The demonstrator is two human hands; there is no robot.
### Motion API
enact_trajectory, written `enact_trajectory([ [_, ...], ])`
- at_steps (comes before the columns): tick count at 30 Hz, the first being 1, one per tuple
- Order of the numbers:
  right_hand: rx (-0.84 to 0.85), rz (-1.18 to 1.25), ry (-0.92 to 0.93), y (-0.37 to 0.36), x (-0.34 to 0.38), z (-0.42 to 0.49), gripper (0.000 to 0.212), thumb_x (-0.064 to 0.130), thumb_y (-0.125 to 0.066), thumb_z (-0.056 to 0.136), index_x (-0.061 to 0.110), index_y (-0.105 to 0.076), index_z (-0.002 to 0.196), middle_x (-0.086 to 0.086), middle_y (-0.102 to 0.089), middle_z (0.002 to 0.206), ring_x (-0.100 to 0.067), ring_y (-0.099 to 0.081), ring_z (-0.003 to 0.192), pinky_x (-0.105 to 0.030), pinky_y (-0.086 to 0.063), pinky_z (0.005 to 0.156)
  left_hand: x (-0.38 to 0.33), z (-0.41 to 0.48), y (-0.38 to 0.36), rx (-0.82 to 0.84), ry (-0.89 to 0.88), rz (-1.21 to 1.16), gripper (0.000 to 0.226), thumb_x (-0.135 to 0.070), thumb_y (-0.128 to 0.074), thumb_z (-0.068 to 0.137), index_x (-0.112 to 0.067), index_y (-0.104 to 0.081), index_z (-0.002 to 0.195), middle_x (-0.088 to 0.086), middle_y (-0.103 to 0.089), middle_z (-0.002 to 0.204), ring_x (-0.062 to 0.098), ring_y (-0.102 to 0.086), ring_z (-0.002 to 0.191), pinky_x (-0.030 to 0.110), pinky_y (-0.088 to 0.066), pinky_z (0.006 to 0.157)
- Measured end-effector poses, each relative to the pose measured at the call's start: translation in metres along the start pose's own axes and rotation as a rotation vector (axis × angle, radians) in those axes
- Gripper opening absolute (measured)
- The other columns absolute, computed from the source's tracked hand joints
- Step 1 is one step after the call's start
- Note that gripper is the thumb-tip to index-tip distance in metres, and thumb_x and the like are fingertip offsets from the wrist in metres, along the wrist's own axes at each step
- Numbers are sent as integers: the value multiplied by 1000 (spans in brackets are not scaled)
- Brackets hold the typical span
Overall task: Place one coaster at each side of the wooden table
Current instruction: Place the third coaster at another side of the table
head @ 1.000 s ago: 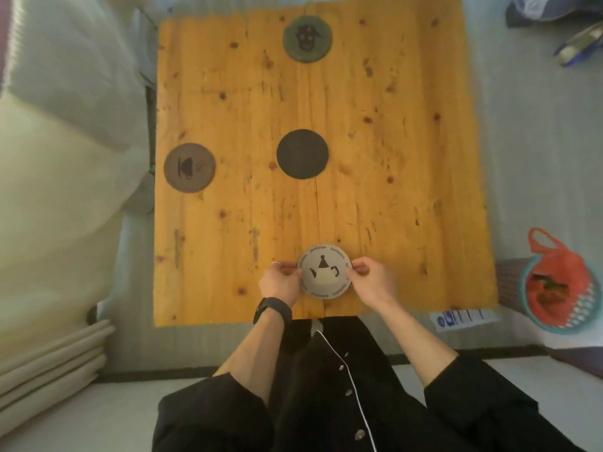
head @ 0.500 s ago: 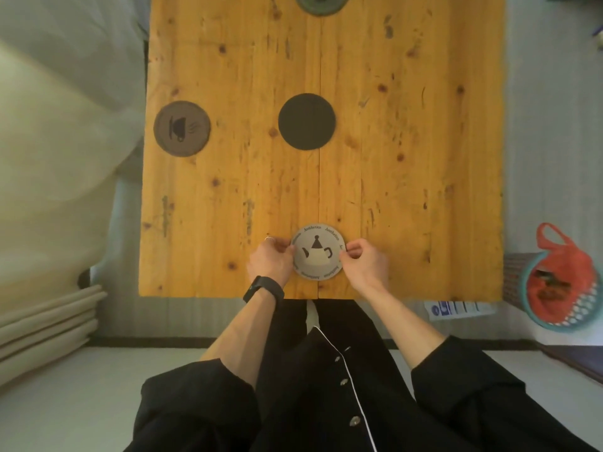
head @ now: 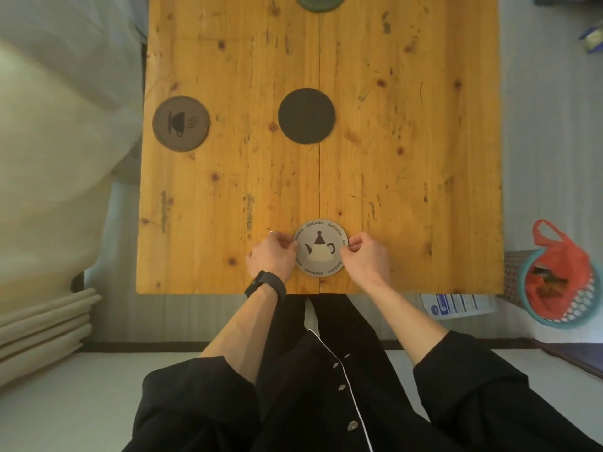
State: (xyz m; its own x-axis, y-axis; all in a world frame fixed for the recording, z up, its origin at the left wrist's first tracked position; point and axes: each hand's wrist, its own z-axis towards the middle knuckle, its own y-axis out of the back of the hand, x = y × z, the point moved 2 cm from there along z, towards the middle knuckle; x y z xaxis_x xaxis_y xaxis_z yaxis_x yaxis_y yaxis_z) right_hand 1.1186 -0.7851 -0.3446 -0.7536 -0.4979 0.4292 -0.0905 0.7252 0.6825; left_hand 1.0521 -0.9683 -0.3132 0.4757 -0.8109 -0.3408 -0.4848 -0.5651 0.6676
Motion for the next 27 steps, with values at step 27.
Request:
enact_trajectory([
  [27,82,-429,340,22,30,11,18,41,-55,92,29,-66,102,8,-55,104,-11,-52,89,-28,-52,71,5,35,10,-163,-639,491,42,-52,-44,86,-31,-60,119,1,-56,117,24,-54,106,41,-47,87],
])
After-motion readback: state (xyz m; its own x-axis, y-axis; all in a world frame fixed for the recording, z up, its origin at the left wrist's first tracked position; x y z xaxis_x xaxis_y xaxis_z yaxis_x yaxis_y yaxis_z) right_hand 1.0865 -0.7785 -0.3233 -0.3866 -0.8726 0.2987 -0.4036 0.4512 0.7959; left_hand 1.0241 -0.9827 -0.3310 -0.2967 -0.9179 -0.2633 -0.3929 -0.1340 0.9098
